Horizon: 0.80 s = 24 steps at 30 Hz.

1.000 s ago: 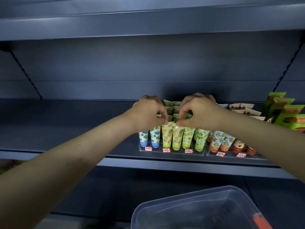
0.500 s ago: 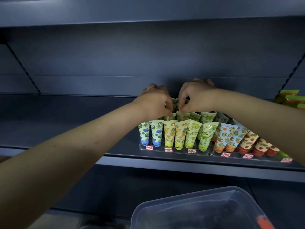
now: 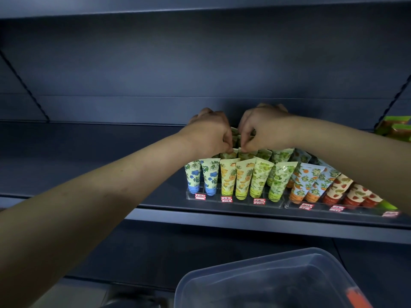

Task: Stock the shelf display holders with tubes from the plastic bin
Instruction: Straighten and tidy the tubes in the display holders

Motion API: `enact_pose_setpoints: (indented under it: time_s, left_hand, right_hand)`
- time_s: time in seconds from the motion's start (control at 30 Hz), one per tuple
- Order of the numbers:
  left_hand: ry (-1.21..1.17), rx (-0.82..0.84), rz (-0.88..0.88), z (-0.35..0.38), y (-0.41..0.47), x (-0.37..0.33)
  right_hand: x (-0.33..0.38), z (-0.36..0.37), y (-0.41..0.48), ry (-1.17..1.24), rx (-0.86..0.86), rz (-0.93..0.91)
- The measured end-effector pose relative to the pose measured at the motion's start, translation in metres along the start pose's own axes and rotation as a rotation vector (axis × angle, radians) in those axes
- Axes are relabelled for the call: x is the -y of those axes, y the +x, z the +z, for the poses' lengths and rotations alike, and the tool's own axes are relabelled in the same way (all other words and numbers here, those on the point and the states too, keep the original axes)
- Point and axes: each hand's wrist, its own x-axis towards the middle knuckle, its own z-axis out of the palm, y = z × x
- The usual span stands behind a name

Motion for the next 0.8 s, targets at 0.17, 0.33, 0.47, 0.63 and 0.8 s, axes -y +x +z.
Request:
enact_pose_setpoints:
  time_s: [0.17, 0.33, 0.47, 0.63, 0.8]
  left_hand:
    - [0.019, 0.026, -0.007, -0.004, -0.002, -0.001]
    - [-0.027, 0.014, -0.006, -0.009, -0.005, 0.001]
    - [-0.083, -0.04, -0.046, -0.017, -0.002, 0.005]
    - [-0.112, -0.052, -0.085, -0.018, 0.008, 0.009]
    - [-0.148, -0.033, -0.102, -0.009, 0.016, 0.012]
  right_hand:
    - [-0.002, 0.0, -0.001, 0.007, -0.008, 0.001]
    - [-0.006, -0.005, -0.003, 0.047, -0.003, 0.005]
    - [-0.015, -0.016, -0.005, 0.122, -0.038, 0.029]
    - [-0.028, -0.02, -0.005, 0.158, -0.066, 0.05]
    - [-0.031, -0.008, 0.006, 0.133, -0.096, 0.033]
